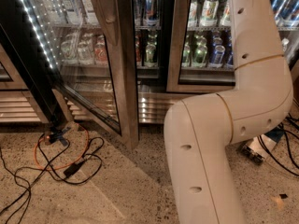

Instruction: Open left fridge door

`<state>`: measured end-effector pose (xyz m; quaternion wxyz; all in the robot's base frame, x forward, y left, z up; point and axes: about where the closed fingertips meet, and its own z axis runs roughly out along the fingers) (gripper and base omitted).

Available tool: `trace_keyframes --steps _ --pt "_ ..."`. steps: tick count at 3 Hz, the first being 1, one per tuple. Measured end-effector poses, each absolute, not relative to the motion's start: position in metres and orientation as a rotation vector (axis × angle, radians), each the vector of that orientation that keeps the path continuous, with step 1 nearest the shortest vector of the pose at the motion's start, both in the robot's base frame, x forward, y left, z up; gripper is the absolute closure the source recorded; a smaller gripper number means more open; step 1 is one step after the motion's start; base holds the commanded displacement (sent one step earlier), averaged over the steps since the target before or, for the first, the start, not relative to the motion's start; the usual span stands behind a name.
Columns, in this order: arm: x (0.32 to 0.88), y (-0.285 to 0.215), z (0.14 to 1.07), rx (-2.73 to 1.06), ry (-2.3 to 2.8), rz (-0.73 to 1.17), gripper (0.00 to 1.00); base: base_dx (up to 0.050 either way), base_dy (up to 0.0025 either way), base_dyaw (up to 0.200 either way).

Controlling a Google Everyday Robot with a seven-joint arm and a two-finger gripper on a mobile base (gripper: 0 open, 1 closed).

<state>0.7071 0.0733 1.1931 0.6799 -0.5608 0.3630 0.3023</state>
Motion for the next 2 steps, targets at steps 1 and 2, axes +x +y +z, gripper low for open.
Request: trace_keyframes --steps 1,2 --pt "0.706 0.0804 1.1911 -1.277 0.81 0.692 1.0 0.0 0.0 0.0" --pt "0.7049 0.0876 1.1864 -1.313 0.787 0.675 1.0 0.0 0.0 0.0"
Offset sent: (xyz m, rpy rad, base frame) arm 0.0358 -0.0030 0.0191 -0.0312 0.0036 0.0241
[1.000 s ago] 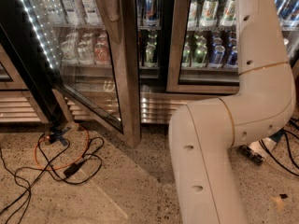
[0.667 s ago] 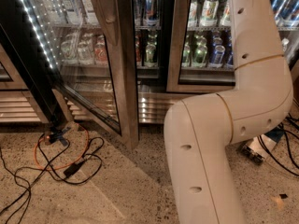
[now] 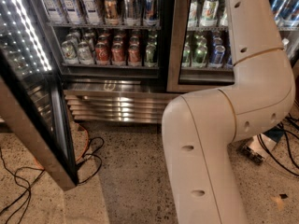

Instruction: Open left fridge door

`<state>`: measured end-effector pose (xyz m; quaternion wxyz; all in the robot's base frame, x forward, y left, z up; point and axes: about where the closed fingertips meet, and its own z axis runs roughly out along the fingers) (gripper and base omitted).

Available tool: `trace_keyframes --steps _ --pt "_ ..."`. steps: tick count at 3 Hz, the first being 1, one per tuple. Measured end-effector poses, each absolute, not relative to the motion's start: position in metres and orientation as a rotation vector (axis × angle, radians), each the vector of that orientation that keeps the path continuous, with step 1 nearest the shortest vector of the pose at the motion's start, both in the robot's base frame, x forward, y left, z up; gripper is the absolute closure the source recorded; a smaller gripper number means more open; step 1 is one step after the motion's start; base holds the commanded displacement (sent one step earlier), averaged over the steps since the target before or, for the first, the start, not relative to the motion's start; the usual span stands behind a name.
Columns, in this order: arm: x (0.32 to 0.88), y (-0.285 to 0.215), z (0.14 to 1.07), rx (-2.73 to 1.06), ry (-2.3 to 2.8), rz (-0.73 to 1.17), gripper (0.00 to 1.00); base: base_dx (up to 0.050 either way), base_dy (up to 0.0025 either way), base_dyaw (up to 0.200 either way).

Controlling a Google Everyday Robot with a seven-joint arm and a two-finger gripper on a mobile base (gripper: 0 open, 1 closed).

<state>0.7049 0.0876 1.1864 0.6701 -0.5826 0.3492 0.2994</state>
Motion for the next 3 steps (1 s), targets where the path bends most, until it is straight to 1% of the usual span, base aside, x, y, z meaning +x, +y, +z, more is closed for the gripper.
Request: trace_keyframes --steps 1,2,3 --pt "0.7049 0.0877 1.1864 -1.313 0.787 0.675 1.0 0.0 0.0 0.0" --pt "0.7049 0.0877 1.1864 -1.313 0.787 0.675 0.81 0.0 0.0 0.0" --pt "0.7049 0.0877 1.1864 -1.313 0.787 0.675 0.58 0.0 0.0 0.0"
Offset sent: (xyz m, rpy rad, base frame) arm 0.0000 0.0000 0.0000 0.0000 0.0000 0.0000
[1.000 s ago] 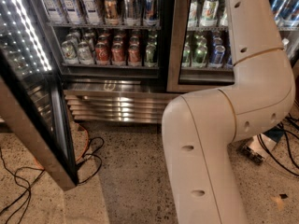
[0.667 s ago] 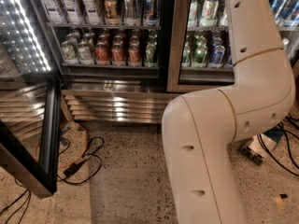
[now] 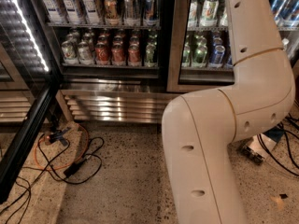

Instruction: Open left fridge door

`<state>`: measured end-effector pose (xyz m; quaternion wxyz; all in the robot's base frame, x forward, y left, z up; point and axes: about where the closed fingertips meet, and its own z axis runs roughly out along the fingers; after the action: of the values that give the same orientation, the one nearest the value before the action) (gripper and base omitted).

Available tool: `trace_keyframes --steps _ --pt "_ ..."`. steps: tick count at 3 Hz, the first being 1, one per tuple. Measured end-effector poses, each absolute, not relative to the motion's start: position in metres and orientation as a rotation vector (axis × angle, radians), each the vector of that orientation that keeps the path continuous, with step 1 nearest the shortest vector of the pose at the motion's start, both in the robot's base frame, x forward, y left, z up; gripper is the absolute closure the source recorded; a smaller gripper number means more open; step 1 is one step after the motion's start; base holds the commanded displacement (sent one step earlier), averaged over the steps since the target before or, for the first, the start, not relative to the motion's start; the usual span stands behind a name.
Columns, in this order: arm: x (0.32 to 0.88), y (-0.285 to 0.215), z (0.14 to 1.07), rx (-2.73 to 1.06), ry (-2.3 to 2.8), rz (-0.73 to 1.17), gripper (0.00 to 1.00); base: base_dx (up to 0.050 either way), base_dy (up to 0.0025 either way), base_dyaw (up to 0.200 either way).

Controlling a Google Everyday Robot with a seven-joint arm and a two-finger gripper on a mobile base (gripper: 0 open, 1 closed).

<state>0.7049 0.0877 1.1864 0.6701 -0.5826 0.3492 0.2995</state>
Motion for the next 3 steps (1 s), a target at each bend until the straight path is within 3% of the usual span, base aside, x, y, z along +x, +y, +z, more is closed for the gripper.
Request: trace_keyframes --steps 2,3 --pt "0.7049 0.0878 1.1864 -1.313 0.787 0.675 0.11 0.0 0.0 0.0" --pt "0.7049 0.0878 1.1864 -1.313 0.787 0.675 0.0 0.0 0.0 0.0"
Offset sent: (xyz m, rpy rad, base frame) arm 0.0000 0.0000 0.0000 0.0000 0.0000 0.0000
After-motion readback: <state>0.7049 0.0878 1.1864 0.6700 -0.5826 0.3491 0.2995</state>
